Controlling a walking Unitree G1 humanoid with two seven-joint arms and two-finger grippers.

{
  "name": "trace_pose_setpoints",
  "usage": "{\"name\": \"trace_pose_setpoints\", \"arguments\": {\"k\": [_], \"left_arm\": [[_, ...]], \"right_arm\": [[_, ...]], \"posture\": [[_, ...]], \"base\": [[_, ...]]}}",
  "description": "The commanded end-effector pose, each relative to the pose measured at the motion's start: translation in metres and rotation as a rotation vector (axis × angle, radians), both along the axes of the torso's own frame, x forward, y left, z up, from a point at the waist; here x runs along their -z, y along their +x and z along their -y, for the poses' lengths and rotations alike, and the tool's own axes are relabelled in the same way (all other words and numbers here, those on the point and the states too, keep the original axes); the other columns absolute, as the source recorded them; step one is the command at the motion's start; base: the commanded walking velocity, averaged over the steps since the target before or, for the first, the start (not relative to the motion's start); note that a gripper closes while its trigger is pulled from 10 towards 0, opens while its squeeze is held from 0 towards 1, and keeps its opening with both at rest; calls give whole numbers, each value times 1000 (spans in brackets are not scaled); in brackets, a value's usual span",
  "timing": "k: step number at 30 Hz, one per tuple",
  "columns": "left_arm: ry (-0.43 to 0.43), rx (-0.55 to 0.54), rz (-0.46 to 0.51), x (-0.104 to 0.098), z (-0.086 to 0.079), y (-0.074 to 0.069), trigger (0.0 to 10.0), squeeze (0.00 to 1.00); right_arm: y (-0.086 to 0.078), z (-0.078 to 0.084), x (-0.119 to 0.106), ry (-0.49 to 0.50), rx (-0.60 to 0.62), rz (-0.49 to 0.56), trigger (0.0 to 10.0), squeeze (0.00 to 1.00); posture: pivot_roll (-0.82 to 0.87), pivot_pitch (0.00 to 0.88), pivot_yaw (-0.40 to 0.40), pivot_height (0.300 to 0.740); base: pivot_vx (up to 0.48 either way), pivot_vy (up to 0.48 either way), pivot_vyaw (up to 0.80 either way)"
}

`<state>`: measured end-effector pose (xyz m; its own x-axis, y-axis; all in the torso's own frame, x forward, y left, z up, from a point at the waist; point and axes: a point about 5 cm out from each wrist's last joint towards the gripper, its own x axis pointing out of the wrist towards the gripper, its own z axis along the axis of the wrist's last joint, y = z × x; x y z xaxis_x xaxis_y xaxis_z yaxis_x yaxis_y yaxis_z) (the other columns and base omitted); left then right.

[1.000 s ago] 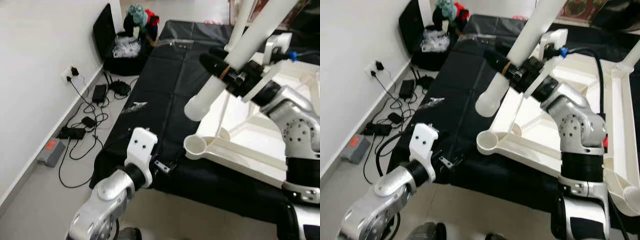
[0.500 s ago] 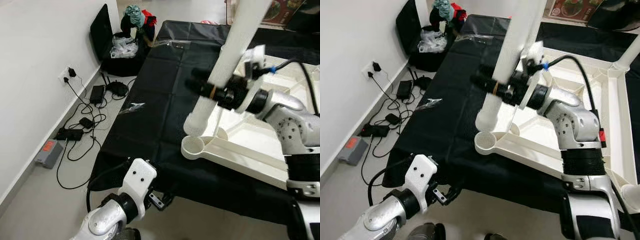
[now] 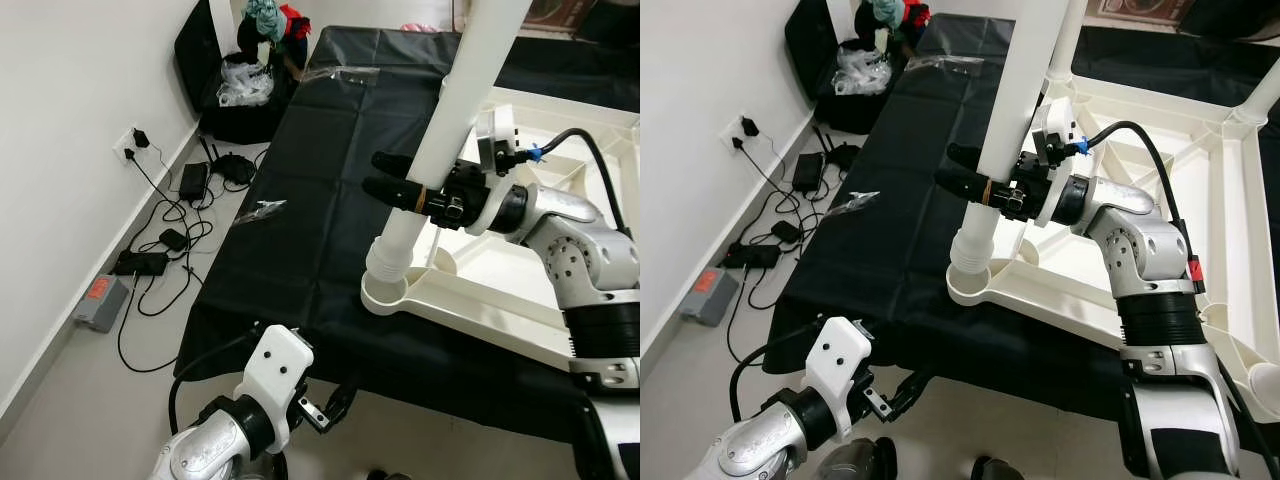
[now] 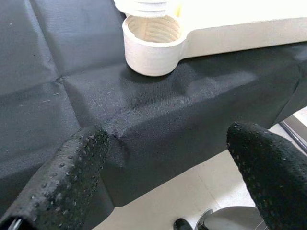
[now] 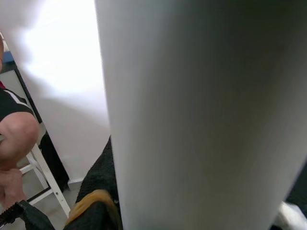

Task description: Building children table

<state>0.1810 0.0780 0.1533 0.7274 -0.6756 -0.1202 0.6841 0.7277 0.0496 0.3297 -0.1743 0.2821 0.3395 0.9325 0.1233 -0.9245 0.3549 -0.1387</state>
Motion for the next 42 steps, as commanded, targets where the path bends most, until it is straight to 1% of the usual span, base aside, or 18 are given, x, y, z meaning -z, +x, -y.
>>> {"name": "trace_pose_setpoints", "arguments": {"k": [1, 4, 7, 13, 18, 22, 26, 29, 34, 40, 42], "left_arm": [[12, 2, -15, 1, -2, -3, 10000, 0], [8, 1, -17, 1, -3, -2, 10000, 0], [5, 0, -17, 1, -3, -1, 10000, 0], [11, 0, -12, 1, -3, 0, 10000, 0], [10, -1, -12, 1, -3, 1, 10000, 0], [7, -8, -1, -1, -3, 2, 10000, 0], [0, -17, 10, -5, -3, 4, 10000, 0], [6, -16, 25, -6, -3, 6, 10000, 0], [0, -14, 27, -6, -2, 7, 10000, 0], [-3, -21, 40, -8, -2, 9, 10000, 0], [0, -26, 52, -10, -2, 12, 10000, 0]], "right_arm": [[-6, -3, 0, -19, -51, 15, 10000, 0], [-8, -4, 2, -26, -69, 10, 10000, 0], [-14, -7, 5, -37, -119, -5, 10000, 0], [-18, -10, 7, -44, -152, -8, 10000, 0], [-19, -14, 10, -61, -152, 6, 10000, 0], [-19, -19, 12, -74, -119, 32, 10000, 0], [-18, -19, 12, -96, -88, 50, 10000, 0], [-16, -15, 10, -116, -45, 77, 10000, 0], [-15, -8, 8, -127, -21, 83, 10000, 0], [-20, -6, 11, -133, -4, 96, 10000, 0], [-23, -9, 12, -118, 41, 114, 10000, 0]], "posture": [[204, 275, 17, 740], [202, 276, 18, 740], [204, 274, 17, 740], [201, 271, 17, 740], [196, 268, 15, 740], [201, 265, 11, 740], [199, 262, 14, 740], [194, 251, 15, 740], [193, 246, 13, 740], [193, 246, 10, 740], [183, 246, 16, 740]], "base": [[0, 0, 0], [0, 0, 0], [0, 0, 0], [0, 0, 0], [0, 0, 0], [0, 0, 0], [0, 0, 0], [0, 0, 0], [0, 0, 0], [0, 0, 0], [0, 0, 0]]}}
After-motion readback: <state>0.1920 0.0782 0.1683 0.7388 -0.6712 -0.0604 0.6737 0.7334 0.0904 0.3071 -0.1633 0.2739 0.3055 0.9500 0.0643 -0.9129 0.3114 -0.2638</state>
